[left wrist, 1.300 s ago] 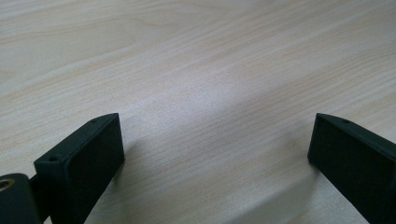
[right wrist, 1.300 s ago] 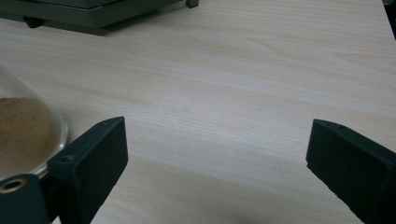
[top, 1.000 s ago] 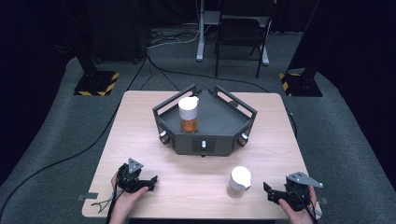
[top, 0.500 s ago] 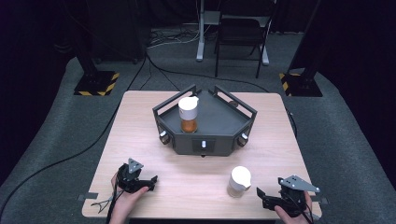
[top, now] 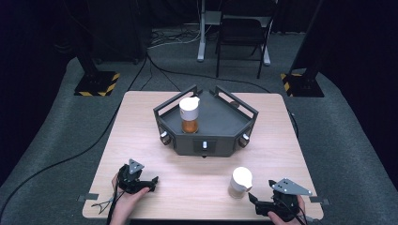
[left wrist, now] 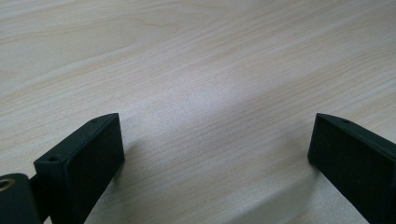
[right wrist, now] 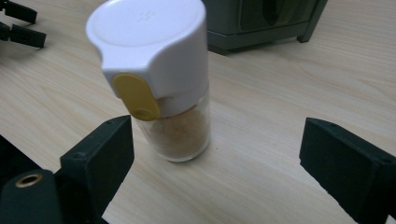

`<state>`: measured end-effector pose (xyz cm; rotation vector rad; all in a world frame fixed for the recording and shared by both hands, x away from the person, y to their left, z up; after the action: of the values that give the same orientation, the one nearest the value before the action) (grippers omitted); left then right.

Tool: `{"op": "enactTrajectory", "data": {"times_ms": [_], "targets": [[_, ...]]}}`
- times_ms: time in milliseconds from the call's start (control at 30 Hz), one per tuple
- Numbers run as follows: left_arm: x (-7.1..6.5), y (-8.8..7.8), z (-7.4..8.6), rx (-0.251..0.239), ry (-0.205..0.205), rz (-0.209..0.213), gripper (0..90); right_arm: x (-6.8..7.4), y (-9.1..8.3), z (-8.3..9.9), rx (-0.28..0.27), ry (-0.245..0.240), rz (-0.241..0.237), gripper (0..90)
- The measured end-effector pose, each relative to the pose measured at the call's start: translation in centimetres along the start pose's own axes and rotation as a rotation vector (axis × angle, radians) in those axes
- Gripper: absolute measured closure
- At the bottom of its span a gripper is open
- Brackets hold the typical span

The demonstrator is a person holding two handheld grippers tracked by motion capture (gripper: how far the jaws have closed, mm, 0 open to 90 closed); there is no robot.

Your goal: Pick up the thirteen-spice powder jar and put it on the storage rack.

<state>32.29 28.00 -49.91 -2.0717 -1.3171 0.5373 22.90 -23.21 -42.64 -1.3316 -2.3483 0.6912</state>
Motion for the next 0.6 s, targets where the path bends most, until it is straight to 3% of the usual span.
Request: {"op": "enactTrajectory", "data": {"times_ms": [333,600], "targets": [[0.0,0.0,0.0,0.0,0.0,0.0,3.3,1.1,1.1,-0.8,-0.007,-0.017,-0.041,8.8],[0.0,0.0,0.0,0.0,0.0,0.0,3.3,1.6,1.8,-1.3,-0.021,-0.03,-0.041,9.0]]}}
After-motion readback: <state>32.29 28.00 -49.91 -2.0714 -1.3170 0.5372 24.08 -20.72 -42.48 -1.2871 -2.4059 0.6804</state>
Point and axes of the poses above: each handheld gripper's, and its own axes: y roughly forward along the jaws, z roughly out of its underside, x roughly to its left, the point moved 9 cm from there along y, roughly forward along the jaws
